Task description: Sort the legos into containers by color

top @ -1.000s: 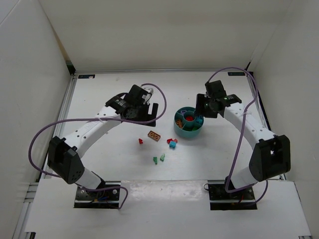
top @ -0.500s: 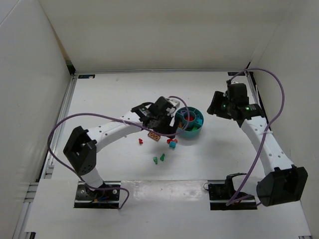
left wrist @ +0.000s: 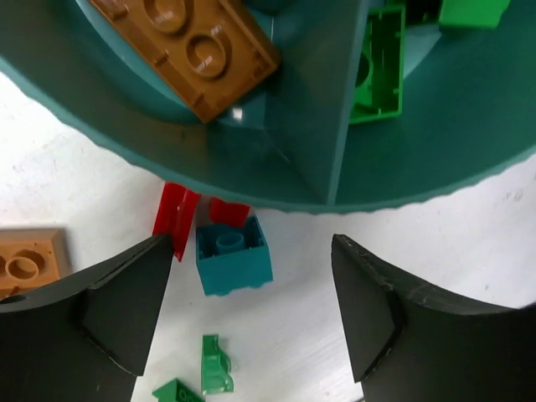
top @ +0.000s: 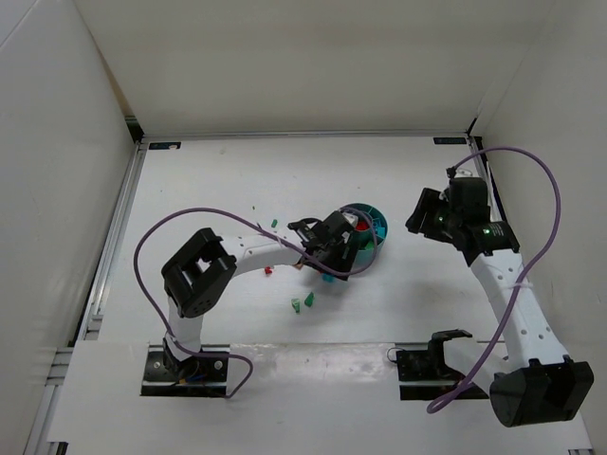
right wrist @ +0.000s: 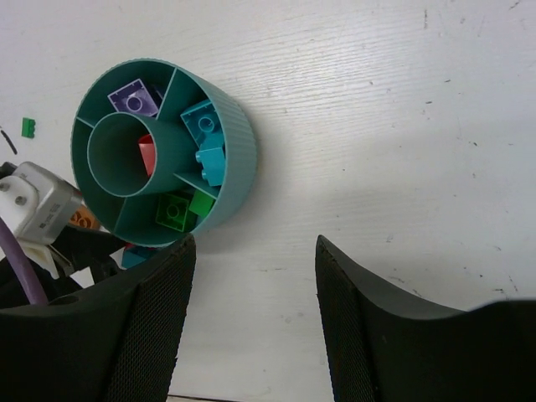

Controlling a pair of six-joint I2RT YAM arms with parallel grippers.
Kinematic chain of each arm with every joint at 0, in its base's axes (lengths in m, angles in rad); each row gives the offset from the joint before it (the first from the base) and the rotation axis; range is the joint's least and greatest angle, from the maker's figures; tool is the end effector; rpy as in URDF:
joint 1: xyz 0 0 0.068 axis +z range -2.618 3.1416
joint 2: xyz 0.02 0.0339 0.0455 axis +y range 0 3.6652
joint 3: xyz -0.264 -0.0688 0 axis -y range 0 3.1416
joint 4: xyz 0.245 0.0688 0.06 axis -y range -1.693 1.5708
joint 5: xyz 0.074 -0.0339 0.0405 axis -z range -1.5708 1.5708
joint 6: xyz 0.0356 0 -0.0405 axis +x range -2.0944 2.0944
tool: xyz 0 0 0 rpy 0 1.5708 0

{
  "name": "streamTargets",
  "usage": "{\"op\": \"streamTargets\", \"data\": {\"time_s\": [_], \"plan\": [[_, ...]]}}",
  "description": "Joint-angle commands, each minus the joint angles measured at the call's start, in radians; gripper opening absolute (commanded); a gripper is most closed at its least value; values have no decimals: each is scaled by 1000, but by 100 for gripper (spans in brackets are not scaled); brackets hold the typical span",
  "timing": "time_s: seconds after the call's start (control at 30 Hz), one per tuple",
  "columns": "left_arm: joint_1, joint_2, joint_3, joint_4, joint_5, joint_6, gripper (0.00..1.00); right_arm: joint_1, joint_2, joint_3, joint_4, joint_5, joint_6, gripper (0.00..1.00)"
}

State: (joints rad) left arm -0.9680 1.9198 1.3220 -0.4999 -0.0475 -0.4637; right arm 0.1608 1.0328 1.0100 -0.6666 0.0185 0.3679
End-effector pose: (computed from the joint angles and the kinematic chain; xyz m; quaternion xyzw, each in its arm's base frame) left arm 0.2262 -0.3256 0.1758 0.2371 0.9425 -0.1363 0.1919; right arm 0.2129 0.0339 0.3249 0.0974 0.8992 0.1034 0.4139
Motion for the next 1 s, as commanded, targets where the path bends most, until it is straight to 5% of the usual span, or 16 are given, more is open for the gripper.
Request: {"op": "streamTargets", "data": {"time_s": [0.0, 0.57, 0.97], "plan": [[-5, -44, -30, 113, -54, -43, 86, -10, -40, -14, -8, -8, -26, 63], [-34, -65, -66, 34, -114, -49, 80, -17, -42, -31, -5, -11, -21, 63], [-57, -56, -53, -17, -153, -53, 50, -18, -50, -37, -1, -11, -24, 63]]}}
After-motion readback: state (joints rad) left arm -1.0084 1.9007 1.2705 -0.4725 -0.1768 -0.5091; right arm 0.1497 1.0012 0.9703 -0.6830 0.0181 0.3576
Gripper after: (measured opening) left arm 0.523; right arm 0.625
